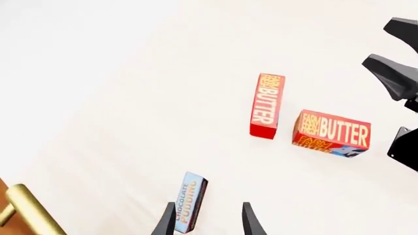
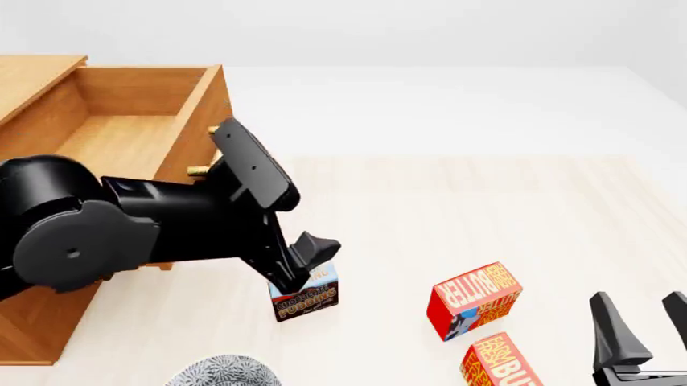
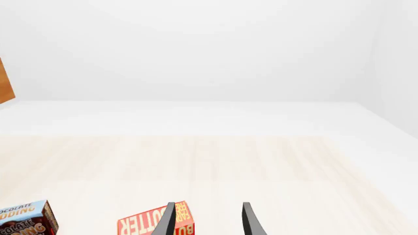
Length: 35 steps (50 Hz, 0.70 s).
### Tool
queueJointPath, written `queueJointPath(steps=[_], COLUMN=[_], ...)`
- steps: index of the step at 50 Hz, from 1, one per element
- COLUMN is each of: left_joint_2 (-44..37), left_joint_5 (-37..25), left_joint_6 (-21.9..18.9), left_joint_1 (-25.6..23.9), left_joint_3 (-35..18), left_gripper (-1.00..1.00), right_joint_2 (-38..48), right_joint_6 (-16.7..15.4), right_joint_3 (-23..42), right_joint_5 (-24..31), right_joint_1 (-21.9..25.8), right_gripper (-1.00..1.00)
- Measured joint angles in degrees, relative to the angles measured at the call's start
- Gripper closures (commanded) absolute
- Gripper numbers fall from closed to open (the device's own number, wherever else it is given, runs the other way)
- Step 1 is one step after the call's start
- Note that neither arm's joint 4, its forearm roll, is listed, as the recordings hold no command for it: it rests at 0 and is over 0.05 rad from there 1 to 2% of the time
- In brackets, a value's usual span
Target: Put the chocolate pudding in the top drawer of the cabinet and close it.
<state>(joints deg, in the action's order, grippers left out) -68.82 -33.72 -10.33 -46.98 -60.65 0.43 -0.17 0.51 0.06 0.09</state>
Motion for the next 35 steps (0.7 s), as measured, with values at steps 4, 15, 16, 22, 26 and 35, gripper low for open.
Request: queueJointPath(steps=[4, 15, 16, 22, 26, 35], left_joint_2=[-0.6, -2.32, -2.53, -3.93, -4.76, -6.3], left_joint_5=[1.08, 3.66, 3.9, 5.6, 6.54, 8.65], left_joint_6=[-0.14, -0.62, -0.59, -0.69, -0.79, -1.3], left_joint_1=[0.17, 0.54, 0.49, 0.42, 0.55, 1.43], left_joint_3=[1.11, 3.76, 3.95, 5.31, 5.99, 7.51], left_gripper=[-1.0, -1.0, -1.0, -1.0, -1.0, -1.0], right_joint_2=[0.0, 0.0, 0.0, 0.0, 0.0, 0.0], right_joint_6=[0.0, 0.0, 0.0, 0.0, 0.0, 0.0], right_joint_3=[0.0, 0.0, 0.0, 0.0, 0.0, 0.0], right_joint_5=[0.0, 0.0, 0.0, 0.0, 0.0, 0.0], right_joint_1=[0.0, 0.0, 0.0, 0.0, 0.0, 0.0], right_gripper=[-1.0, -1.0, -1.0, -1.0, -1.0, -1.0])
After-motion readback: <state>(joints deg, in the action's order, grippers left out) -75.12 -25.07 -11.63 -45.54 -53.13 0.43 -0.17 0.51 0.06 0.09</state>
